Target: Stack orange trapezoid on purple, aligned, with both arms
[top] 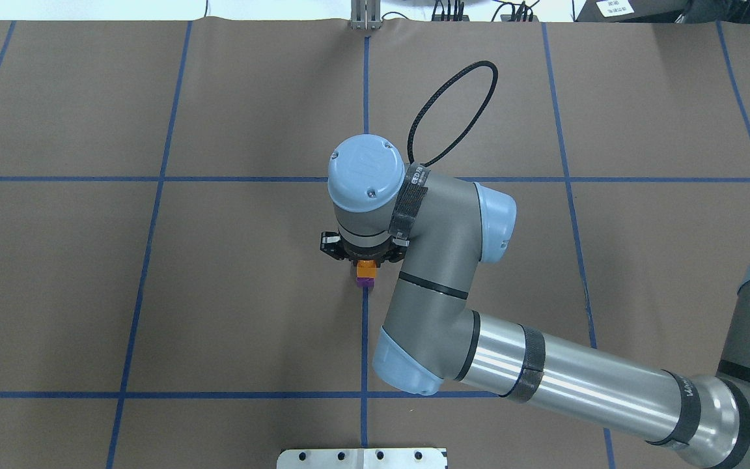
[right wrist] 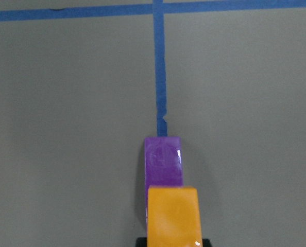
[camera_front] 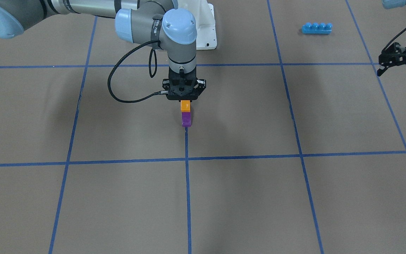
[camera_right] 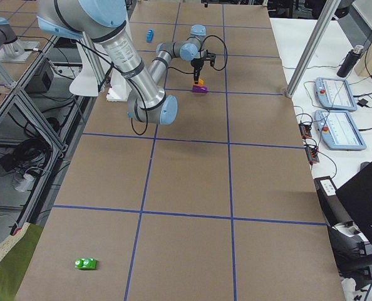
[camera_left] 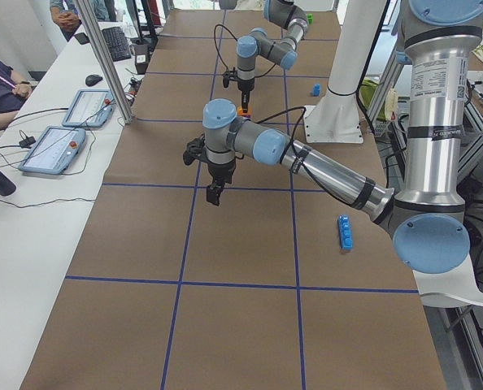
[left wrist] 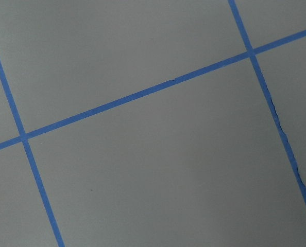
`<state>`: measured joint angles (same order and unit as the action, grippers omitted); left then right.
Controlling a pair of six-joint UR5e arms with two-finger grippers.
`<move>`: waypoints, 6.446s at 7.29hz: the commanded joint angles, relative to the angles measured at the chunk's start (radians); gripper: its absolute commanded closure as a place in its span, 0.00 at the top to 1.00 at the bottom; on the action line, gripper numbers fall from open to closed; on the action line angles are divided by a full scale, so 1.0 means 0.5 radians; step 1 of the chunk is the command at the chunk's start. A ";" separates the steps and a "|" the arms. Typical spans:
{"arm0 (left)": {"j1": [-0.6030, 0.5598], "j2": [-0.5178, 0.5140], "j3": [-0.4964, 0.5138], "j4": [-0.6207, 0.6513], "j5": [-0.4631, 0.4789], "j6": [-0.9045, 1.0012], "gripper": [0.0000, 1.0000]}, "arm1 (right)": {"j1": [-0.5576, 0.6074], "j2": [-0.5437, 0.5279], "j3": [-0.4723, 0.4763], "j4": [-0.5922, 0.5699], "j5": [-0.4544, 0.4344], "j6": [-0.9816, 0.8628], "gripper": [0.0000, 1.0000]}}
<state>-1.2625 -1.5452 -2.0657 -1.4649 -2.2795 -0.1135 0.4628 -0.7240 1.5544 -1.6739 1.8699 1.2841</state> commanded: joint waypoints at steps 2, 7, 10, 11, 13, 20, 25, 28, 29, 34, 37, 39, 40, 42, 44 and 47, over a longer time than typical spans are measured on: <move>0.000 -0.002 -0.001 0.000 0.000 0.000 1.00 | -0.014 0.000 -0.001 0.004 -0.015 -0.031 0.00; 0.003 -0.005 0.002 0.000 0.000 0.000 1.00 | -0.033 -0.003 -0.022 0.010 -0.028 -0.043 0.00; 0.003 -0.011 0.011 0.000 0.000 0.000 1.00 | -0.051 -0.006 -0.035 0.013 -0.055 -0.080 0.00; 0.003 -0.011 0.011 0.000 0.000 0.000 1.00 | -0.060 -0.009 -0.035 0.013 -0.080 -0.104 0.00; 0.000 -0.011 0.011 0.000 0.000 0.000 1.00 | -0.070 -0.009 -0.035 0.013 -0.089 -0.132 0.00; 0.000 -0.011 0.011 0.000 0.000 0.000 1.00 | -0.082 -0.031 -0.035 0.050 -0.089 -0.194 0.04; 0.003 -0.011 0.011 0.000 0.000 0.000 1.00 | -0.088 -0.052 -0.020 0.123 -0.114 -0.191 0.99; 0.003 -0.020 0.029 0.000 0.000 0.003 1.00 | -0.009 -0.074 0.139 0.072 -0.065 -0.194 0.99; 0.000 -0.011 0.051 0.000 0.000 0.012 1.00 | 0.101 -0.122 0.274 -0.044 0.002 -0.212 0.99; -0.137 0.010 0.241 0.012 0.028 0.021 1.00 | 0.892 -0.726 0.735 -0.337 0.481 -1.301 0.99; -0.511 0.099 0.373 0.018 -0.006 0.438 1.00 | 1.472 -1.207 0.711 -0.325 0.693 -2.259 0.99; -0.708 0.105 0.562 0.012 -0.119 0.775 1.00 | 1.855 -1.505 0.644 -0.312 0.868 -2.744 1.00; -0.724 0.105 0.700 0.003 -0.196 0.749 1.00 | 2.054 -1.588 0.525 -0.315 0.871 -3.080 0.99; -0.770 0.136 0.680 -0.003 -0.160 0.755 1.00 | 2.316 -1.760 0.386 -0.291 0.868 -3.271 1.00; -0.764 0.130 0.643 -0.009 -0.141 0.688 1.00 | 2.345 -2.033 0.343 0.011 0.871 -3.268 1.00; -0.752 0.176 0.667 -0.012 -0.138 0.693 1.00 | 2.425 -2.062 0.336 0.065 0.862 -3.286 1.00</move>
<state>-1.6417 -1.4642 -1.7414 -1.4699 -2.3489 0.2345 1.6635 -1.7573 1.7144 -1.6441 2.3062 -0.3569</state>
